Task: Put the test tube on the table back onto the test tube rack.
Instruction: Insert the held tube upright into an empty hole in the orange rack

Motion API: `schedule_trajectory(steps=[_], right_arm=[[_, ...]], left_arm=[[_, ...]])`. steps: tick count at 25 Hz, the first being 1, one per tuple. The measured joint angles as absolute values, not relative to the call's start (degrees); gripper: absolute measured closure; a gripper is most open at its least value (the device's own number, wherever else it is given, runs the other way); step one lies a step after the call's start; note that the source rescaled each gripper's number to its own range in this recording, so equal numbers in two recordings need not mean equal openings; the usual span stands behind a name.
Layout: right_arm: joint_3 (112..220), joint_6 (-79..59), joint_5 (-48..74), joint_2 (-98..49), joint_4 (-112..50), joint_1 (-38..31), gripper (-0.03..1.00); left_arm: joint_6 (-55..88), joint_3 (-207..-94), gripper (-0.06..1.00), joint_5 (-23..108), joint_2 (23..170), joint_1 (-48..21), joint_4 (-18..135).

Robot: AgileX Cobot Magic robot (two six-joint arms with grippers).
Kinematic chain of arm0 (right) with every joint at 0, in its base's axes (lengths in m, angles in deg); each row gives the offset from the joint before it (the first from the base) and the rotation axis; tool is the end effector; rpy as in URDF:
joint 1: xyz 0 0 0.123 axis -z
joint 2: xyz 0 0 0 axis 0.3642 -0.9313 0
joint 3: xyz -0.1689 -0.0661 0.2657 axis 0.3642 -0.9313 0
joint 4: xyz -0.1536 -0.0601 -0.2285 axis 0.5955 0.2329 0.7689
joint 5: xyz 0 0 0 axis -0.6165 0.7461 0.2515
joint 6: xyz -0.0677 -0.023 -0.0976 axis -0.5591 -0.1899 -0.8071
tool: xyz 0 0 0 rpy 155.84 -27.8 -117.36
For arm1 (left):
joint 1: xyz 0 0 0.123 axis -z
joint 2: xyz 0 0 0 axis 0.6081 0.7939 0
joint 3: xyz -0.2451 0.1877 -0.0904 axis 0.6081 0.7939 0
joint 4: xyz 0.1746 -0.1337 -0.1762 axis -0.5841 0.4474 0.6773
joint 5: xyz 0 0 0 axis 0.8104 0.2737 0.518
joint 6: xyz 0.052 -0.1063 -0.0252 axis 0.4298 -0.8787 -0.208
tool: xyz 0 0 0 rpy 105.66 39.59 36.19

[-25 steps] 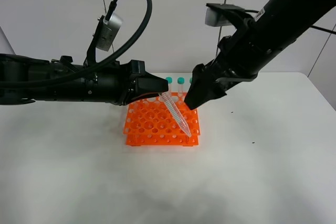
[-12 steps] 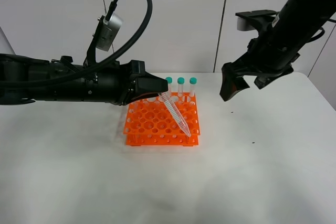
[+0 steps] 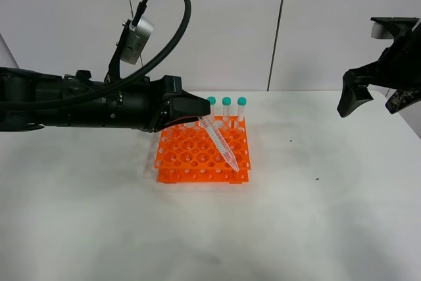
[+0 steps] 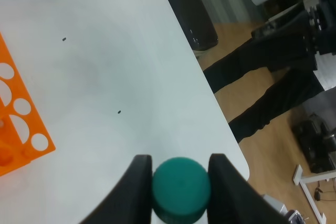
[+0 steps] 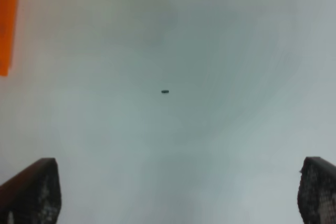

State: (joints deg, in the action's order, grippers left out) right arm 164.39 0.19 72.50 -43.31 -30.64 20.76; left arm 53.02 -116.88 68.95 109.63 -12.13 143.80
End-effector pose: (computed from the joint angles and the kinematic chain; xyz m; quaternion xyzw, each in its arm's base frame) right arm 0.3577 0.0184 0.3004 -0.0956 0.9872 0.0513 0.1166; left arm 0.2898 -0.2046 0.2448 0.0954 0.8410 -0.4244 0.3219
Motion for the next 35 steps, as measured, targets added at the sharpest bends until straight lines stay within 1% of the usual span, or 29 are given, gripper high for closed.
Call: schedule_trajectory(steps=[4,9,18,21,24,27,31,35], right_arm=[[164.39,0.19,73.28,-43.31,-30.84,19.86,-0.03],[164.39,0.40,73.74,-42.95,-30.71,16.75,-0.03],[164.39,3.32,73.79,-42.52,-28.42,17.42,-0.03],[161.84,4.48,73.60,-40.16,-28.42,17.42,-0.03],[155.57,4.67,73.60,-34.45,-28.42,17.42,-0.03],[146.25,5.90,73.73,-25.86,-28.42,17.42,-0.03],[133.85,7.15,73.63,-11.67,-28.42,17.42,-0.03],[122.83,7.21,68.31,5.45,-28.42,17.42,-0.03]], left_arm=[[53.02,-116.88,0.94,68.90,109.63,-12.13,143.80],[53.02,-116.88,0.94,68.90,109.63,-12.13,143.74],[53.02,-116.88,0.94,68.90,109.63,-12.13,143.74],[53.02,-116.88,0.94,68.90,109.63,-12.13,143.74],[53.02,-116.88,0.94,68.89,109.63,-12.13,143.74],[53.02,-116.88,0.94,68.89,109.63,-12.13,143.74],[53.02,-116.88,0.94,68.89,109.63,-12.13,143.74],[53.02,-116.88,0.94,68.89,109.63,-12.13,143.74]])
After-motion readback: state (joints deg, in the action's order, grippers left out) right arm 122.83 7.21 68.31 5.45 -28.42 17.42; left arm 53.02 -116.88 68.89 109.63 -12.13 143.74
